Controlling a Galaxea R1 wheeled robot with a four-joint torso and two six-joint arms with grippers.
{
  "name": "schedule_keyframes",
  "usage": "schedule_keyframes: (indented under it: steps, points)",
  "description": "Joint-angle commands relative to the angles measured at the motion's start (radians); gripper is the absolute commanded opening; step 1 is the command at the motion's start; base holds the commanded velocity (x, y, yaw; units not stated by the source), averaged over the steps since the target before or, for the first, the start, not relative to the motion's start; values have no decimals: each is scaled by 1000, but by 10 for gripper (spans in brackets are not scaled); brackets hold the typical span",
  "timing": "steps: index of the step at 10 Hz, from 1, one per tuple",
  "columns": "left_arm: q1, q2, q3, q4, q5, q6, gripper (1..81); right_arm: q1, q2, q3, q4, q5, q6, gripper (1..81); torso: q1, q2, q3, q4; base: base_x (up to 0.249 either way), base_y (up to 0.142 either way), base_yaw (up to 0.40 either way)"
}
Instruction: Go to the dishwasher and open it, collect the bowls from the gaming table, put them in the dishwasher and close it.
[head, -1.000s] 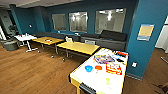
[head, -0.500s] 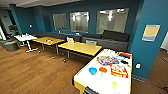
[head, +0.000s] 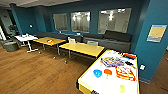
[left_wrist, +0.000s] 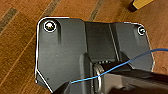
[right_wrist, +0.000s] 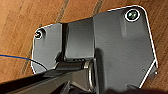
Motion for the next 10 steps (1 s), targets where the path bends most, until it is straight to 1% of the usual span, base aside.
schedule_keyframes:
  steps: [1, 10]
  points:
    - [-45, 8, 4, 6, 55, 3, 811, 46, -7, 4, 3, -46, -3, 811, 0, 0, 0, 0, 105, 133, 0]
    - [-45, 11, 4, 5, 55, 3, 811, 47, -7, 2, 3, -46, -3, 811, 0, 0, 0, 0, 103, 116, 0]
